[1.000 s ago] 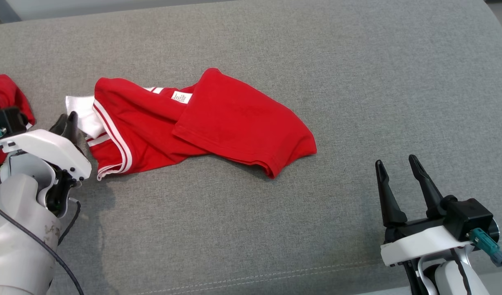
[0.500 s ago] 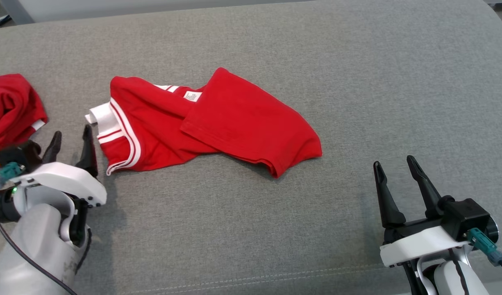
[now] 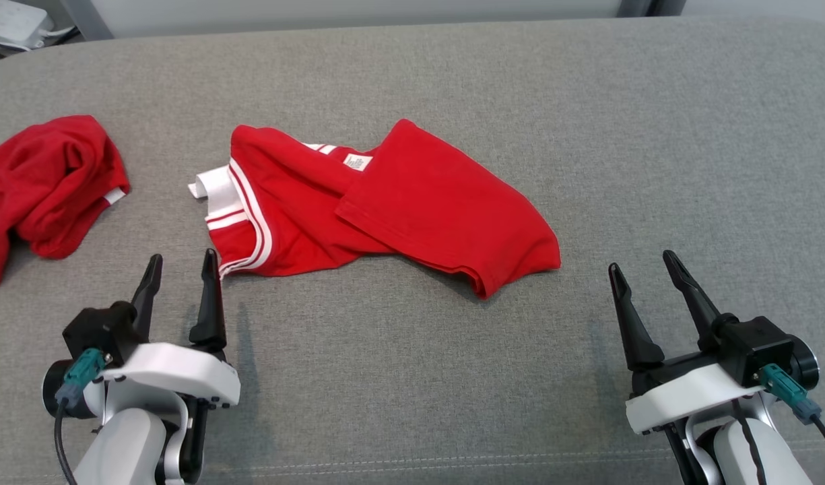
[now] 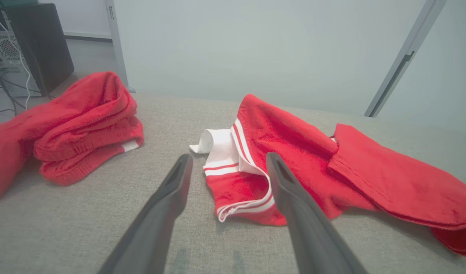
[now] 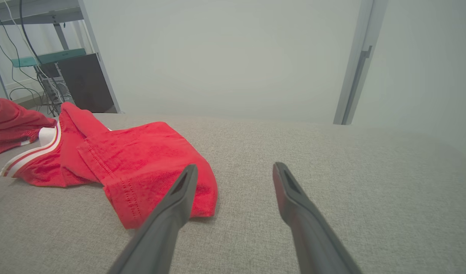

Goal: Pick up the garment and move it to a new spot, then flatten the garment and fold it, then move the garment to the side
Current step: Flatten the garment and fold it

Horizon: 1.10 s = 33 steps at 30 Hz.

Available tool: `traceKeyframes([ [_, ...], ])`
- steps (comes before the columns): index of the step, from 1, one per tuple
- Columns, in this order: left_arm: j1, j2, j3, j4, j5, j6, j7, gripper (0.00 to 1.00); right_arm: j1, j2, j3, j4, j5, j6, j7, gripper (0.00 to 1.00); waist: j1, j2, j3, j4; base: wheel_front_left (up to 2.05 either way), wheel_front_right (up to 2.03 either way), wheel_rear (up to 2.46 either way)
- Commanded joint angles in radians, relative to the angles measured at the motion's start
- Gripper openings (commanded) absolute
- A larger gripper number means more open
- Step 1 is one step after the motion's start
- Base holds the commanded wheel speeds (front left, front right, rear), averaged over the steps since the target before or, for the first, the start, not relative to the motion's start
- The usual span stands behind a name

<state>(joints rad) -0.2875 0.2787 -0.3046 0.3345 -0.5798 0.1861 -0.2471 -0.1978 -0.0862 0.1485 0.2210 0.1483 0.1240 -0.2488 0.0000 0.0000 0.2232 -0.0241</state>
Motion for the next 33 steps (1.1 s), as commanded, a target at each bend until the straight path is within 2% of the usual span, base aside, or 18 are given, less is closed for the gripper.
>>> traceKeyframes([
  [1, 0.007, 0.038, 0.034, -0.060, 0.014, 0.016, -0.006, 1.00, -0.017, -0.010, 0.025, -0.011, -0.009, 0.007, -0.013, 1.00, 0.0000, 0.0000, -0.014, 0.010, 0.00, 0.00, 0.00],
  [6, 0.067, 0.053, 0.031, -0.156, 0.025, 0.012, -0.009, 1.00, -0.002, -0.005, 0.024, -0.003, -0.006, 0.007, -0.013, 1.00, 0.0000, 0.0000, -0.048, 0.025, 0.00, 0.00, 0.00],
  [16, 0.150, 0.049, 0.060, -0.242, 0.081, -0.050, -0.014, 1.00, 0.043, 0.003, 0.021, 0.006, -0.007, 0.007, -0.013, 1.00, 0.0000, 0.0000, -0.112, 0.049, 0.00, 0.00, 0.00],
  [23, 0.227, 0.005, 0.105, -0.262, 0.125, -0.066, -0.015, 1.00, 0.082, 0.007, 0.012, 0.005, -0.004, 0.007, -0.009, 1.00, 0.0000, 0.0000, -0.148, 0.084, 0.00, 0.00, 0.00],
  [33, 0.236, -0.038, 0.111, -0.254, 0.158, -0.097, -0.015, 1.00, 0.080, -0.005, 0.004, -0.004, -0.011, 0.007, 0.013, 1.00, 0.0000, 0.0000, -0.158, 0.155, 0.00, 0.00, 0.00],
])
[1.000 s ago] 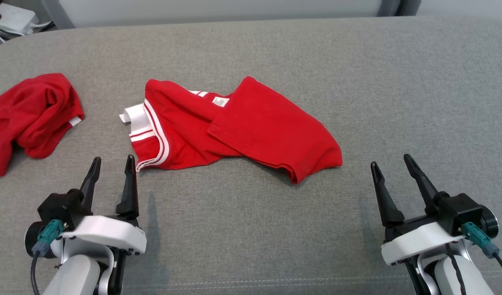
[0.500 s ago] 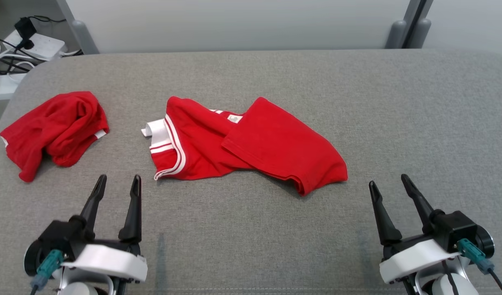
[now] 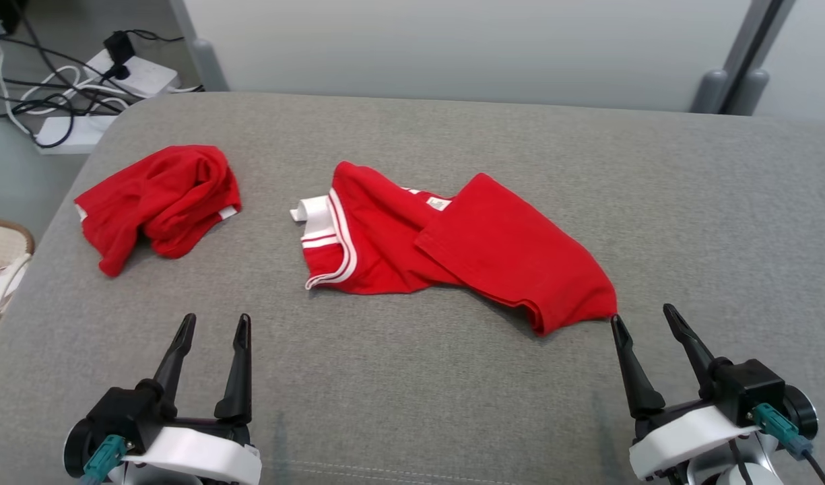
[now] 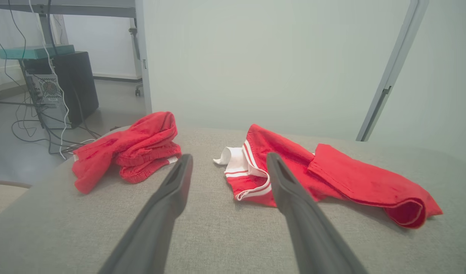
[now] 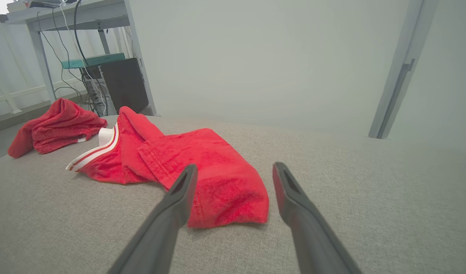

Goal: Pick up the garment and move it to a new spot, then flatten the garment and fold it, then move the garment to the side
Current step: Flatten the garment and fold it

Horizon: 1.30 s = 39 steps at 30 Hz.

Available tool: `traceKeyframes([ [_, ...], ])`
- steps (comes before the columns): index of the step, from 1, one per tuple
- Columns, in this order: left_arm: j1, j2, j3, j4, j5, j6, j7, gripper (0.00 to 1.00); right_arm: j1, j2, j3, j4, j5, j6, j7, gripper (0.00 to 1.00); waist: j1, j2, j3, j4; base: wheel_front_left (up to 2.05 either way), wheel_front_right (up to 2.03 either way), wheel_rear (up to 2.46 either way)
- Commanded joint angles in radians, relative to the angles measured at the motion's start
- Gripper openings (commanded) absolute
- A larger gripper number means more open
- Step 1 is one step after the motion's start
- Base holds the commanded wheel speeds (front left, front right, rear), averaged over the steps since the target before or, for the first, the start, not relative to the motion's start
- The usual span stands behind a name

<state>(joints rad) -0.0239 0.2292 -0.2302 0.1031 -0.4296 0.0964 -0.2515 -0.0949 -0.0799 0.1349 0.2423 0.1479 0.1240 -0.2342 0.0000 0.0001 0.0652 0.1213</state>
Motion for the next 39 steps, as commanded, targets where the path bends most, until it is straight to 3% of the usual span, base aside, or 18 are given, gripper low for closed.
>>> traceKeyframes([
  [1, -0.031, 0.007, 0.035, -0.021, 0.011, -0.011, -0.010, 1.00, -0.029, -0.016, 0.022, -0.025, -0.012, 0.007, 0.002, 1.00, 0.0000, -0.0001, 0.002, 0.019, 0.00, 0.00, 0.00],
  [7, -0.062, -0.024, 0.023, -0.008, 0.029, -0.030, -0.010, 1.00, -0.138, -0.062, 0.112, 0.043, -0.014, 0.007, 0.039, 1.00, 0.0000, -0.0001, 0.027, 0.087, 0.00, 0.00, 0.00],
  [15, -0.113, -0.091, 0.014, 0.023, 0.049, -0.072, -0.010, 1.00, -0.372, -0.106, 0.287, 0.267, -0.005, 0.007, 0.067, 1.00, 0.0000, -0.0001, 0.087, 0.199, 0.00, 0.00, 0.00],
  [31, -0.185, -0.172, 0.014, 0.072, 0.080, -0.144, -0.010, 1.00, -0.659, -0.112, 0.423, 0.640, -0.008, 0.007, 0.078, 1.00, 0.0000, -0.0001, 0.181, 0.307, 0.00, 0.00, 0.00],
  [33, -0.189, -0.174, 0.015, 0.076, 0.081, -0.147, -0.010, 1.00, -0.674, -0.109, 0.433, 0.668, -0.003, 0.007, 0.080, 0.45, 0.0000, -0.0001, 0.184, 0.310, 0.00, 0.00, 0.00],
  [34, -0.190, -0.175, 0.015, 0.078, 0.081, -0.149, -0.010, 1.00, -0.682, -0.108, 0.439, 0.681, 0.000, 0.007, 0.082, 0.35, 0.0000, -0.0001, 0.186, 0.311, 0.00, 0.00, 0.00],
  [35, -0.191, -0.176, 0.016, 0.080, 0.082, -0.150, -0.010, 1.00, -0.690, -0.106, 0.443, 0.691, 0.004, 0.007, 0.082, 0.00, 0.0000, -0.0001, 0.187, 0.311, 0.00, 0.00, 0.00],
  [39, -0.190, -0.178, 0.022, 0.086, 0.083, -0.152, -0.010, 1.00, -0.711, -0.098, 0.462, 0.718, 0.023, 0.007, 0.085, 0.00, 0.0000, -0.0001, 0.186, 0.303, 0.00, 0.00, 0.00],
])
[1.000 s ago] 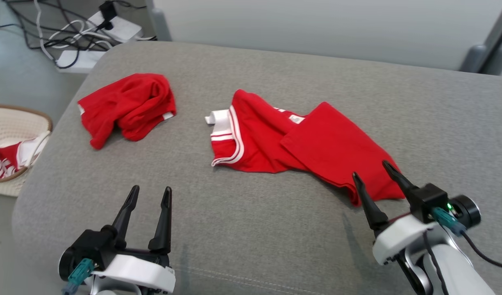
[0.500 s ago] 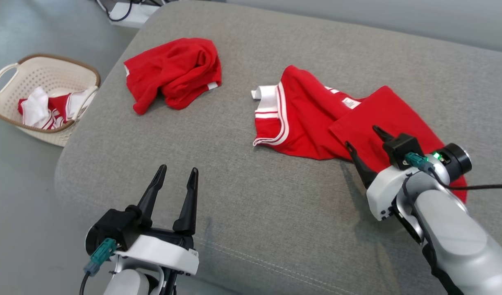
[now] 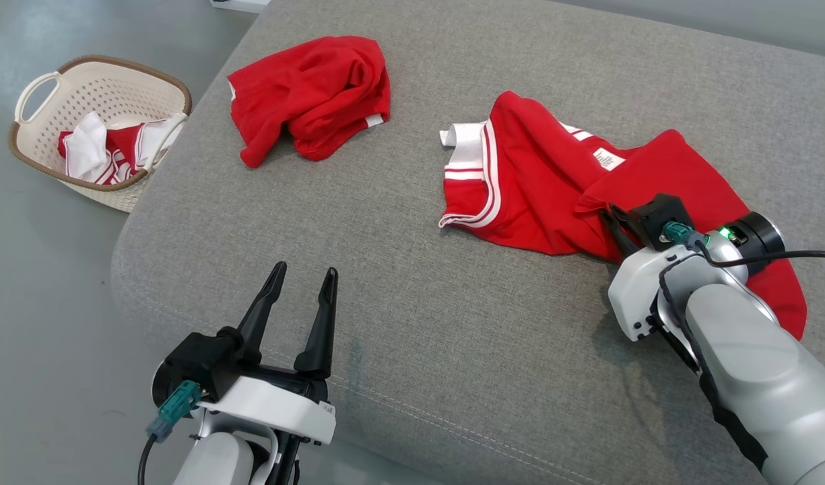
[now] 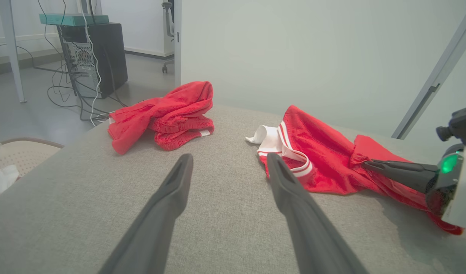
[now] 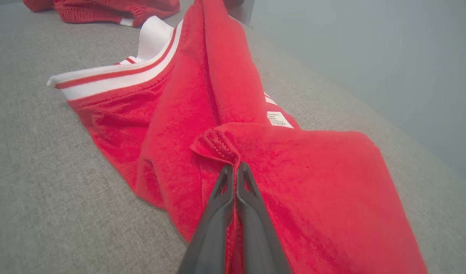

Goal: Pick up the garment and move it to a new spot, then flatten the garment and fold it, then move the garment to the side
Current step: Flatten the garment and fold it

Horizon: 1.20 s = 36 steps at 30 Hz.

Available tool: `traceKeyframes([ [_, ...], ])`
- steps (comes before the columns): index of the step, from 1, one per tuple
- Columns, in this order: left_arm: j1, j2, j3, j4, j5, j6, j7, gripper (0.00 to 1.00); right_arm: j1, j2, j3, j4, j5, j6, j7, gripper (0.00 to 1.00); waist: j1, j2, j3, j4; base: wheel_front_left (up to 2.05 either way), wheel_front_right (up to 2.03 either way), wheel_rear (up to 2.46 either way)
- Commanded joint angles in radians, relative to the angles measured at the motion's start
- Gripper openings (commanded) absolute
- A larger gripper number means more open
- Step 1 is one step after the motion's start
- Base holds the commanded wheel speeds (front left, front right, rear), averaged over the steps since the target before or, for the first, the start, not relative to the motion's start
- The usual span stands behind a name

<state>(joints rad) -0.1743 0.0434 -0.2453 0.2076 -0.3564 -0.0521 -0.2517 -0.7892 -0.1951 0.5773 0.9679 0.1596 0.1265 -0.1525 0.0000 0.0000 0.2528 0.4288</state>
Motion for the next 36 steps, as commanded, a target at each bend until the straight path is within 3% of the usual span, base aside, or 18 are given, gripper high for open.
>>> traceKeyframes([
  [1, -0.040, 0.008, 0.037, -0.018, 0.010, -0.003, -0.010, 1.00, -0.021, 0.018, 0.023, -0.003, 0.018, 0.004, 0.005, 0.00, 0.0000, 0.0000, -0.002, -0.008, 0.00, 0.00, 0.00],
  [10, -0.040, 0.007, 0.034, -0.019, 0.002, 0.006, -0.010, 1.00, -0.037, -0.005, -0.007, -0.026, 0.096, 0.004, -0.006, 0.00, 0.0000, 0.0000, -0.010, -0.039, 0.00, 0.00, 0.00],
  [21, -0.034, 0.007, 0.065, -0.022, 0.032, 0.000, -0.010, 1.00, 0.052, -0.091, -0.077, -0.218, 0.200, 0.004, 0.030, 0.00, 0.0000, 0.0000, -0.017, -0.144, 0.00, 0.00, 0.00],
  [32, -0.048, 0.007, 0.070, -0.012, 0.061, -0.014, -0.010, 1.00, 0.178, -0.133, -0.325, -0.275, 0.324, 0.004, 0.040, 0.00, 0.0000, 0.0000, -0.014, -0.217, 0.00, 0.00, 0.00],
  [36, -0.056, 0.007, 0.072, -0.008, 0.070, -0.019, -0.010, 1.00, 0.180, -0.126, -0.360, -0.265, 0.370, 0.004, 0.030, 0.00, 0.0000, 0.0000, -0.001, -0.237, 0.00, 0.00, 0.00],
])
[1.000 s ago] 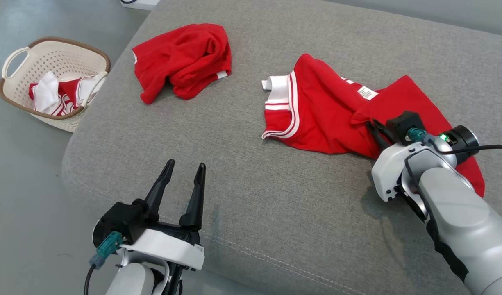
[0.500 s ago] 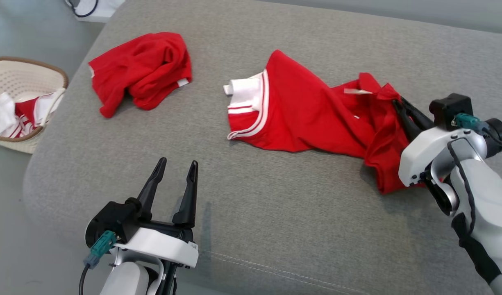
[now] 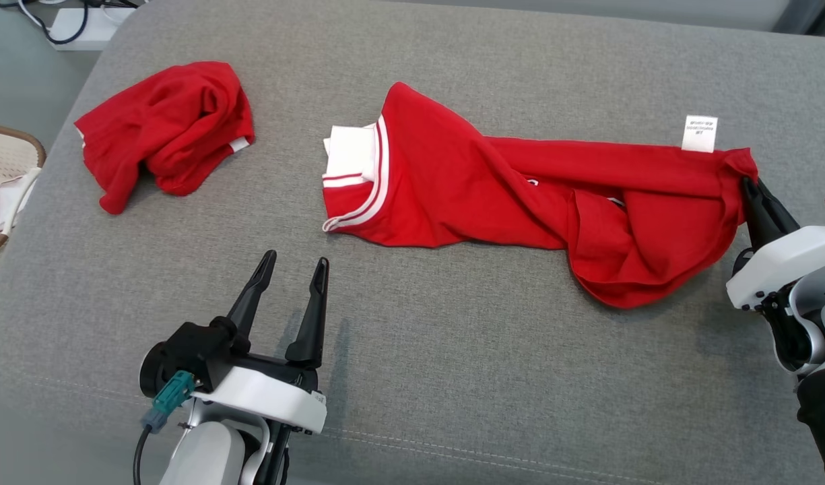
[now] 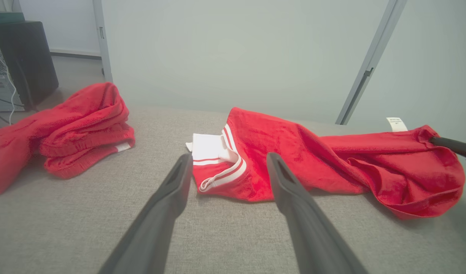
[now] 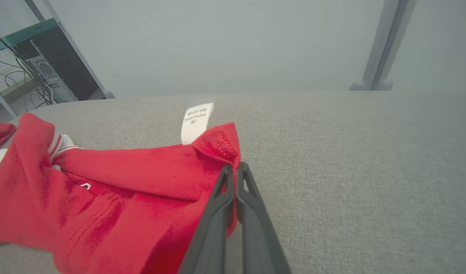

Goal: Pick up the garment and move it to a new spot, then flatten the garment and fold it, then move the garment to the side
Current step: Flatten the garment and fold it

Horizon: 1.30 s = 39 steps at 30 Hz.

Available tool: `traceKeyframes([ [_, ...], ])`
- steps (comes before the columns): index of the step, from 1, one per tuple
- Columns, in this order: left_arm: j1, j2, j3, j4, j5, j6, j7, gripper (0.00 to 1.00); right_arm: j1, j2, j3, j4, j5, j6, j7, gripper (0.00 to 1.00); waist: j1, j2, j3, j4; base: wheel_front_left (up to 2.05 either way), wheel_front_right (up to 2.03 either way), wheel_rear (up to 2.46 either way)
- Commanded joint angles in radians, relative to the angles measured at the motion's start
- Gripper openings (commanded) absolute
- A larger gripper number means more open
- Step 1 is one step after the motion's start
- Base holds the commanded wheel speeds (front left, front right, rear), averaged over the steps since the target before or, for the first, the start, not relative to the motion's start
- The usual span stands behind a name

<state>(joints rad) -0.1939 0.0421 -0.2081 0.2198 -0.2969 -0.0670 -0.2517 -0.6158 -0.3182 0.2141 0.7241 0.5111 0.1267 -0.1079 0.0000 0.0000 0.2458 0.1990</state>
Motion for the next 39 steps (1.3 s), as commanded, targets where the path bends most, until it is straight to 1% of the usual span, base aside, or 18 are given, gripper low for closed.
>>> traceKeyframes([
  [1, -0.040, 0.008, 0.036, -0.020, 0.012, -0.005, -0.010, 1.00, 0.001, 0.001, -0.003, -0.016, 0.033, 0.004, -0.017, 0.00, 0.0000, 0.0000, 0.011, -0.011, 0.00, 0.00, 0.00],
  [5, -0.052, 0.009, 0.035, -0.015, 0.019, -0.011, -0.010, 1.00, -0.029, -0.005, -0.019, 0.038, 0.048, 0.004, -0.042, 0.01, 0.0000, 0.0000, 0.022, -0.019, 0.00, 0.00, 0.00],
  [6, -0.055, 0.009, 0.036, -0.013, 0.020, -0.012, -0.010, 1.00, -0.039, -0.007, -0.023, 0.057, 0.048, 0.004, -0.050, 0.38, 0.0000, 0.0000, 0.025, -0.021, 0.00, 0.00, 0.00],
  [7, -0.057, 0.010, 0.036, -0.012, 0.022, -0.012, -0.010, 1.00, -0.050, -0.005, -0.024, 0.073, 0.050, 0.004, -0.059, 1.00, 0.0000, 0.0000, 0.026, -0.023, 0.00, 0.00, 0.00],
  [15, -0.054, 0.015, 0.048, -0.004, 0.027, -0.007, -0.010, 1.00, -0.091, -0.001, -0.036, 0.126, 0.056, 0.004, -0.125, 1.00, 0.0000, 0.0000, 0.024, -0.048, 0.00, 0.00, 0.00],
  [21, -0.042, 0.025, 0.058, 0.002, 0.029, 0.001, -0.010, 1.00, -0.042, -0.006, -0.041, 0.087, 0.040, 0.004, -0.149, 1.00, 0.0000, 0.0000, -0.001, -0.074, 0.00, 0.00, 0.00],
  [24, -0.038, 0.031, 0.063, 0.003, 0.028, 0.005, -0.010, 1.00, 0.012, -0.002, -0.064, 0.024, 0.009, 0.004, -0.153, 1.00, 0.0000, 0.0000, -0.015, -0.085, 0.00, 0.00, 0.00],
  [27, -0.029, 0.038, 0.069, 0.000, 0.026, 0.012, -0.010, 1.00, 0.087, 0.017, -0.106, -0.083, -0.048, 0.004, -0.153, 1.00, 0.0000, 0.0000, -0.029, -0.101, 0.00, 0.00, 0.00],
  [28, -0.025, 0.041, 0.072, -0.001, 0.024, 0.014, -0.010, 1.00, 0.116, 0.031, -0.119, -0.120, -0.065, 0.004, -0.153, 1.00, 0.0000, 0.0000, -0.032, -0.106, 0.00, 0.00, 0.00],
  [29, -0.018, 0.046, 0.076, -0.004, 0.023, 0.019, -0.010, 1.00, 0.174, 0.054, -0.144, -0.192, -0.113, 0.004, -0.154, 1.00, 0.0000, 0.0000, -0.040, -0.114, 0.00, 0.00, 0.00],
  [30, -0.014, 0.049, 0.079, -0.006, 0.022, 0.022, -0.009, 1.00, 0.204, 0.073, -0.152, -0.227, -0.130, 0.004, -0.154, 1.00, 0.0000, 0.0000, -0.044, -0.119, 0.00, 0.00, 0.00],
  [34, 0.002, 0.062, 0.089, -0.014, 0.018, 0.032, -0.003, 1.00, 0.318, 0.133, -0.173, -0.353, -0.211, 0.004, -0.154, 1.00, 0.0000, 0.0000, -0.063, -0.134, 0.00, 0.00, 0.00],
  [39, 0.024, 0.077, 0.099, -0.024, 0.012, 0.043, 0.008, 1.00, 0.444, 0.192, -0.170, -0.489, -0.297, 0.004, -0.139, 1.00, 0.0000, 0.0000, -0.090, -0.147, 0.00, 0.00, 0.00],
])
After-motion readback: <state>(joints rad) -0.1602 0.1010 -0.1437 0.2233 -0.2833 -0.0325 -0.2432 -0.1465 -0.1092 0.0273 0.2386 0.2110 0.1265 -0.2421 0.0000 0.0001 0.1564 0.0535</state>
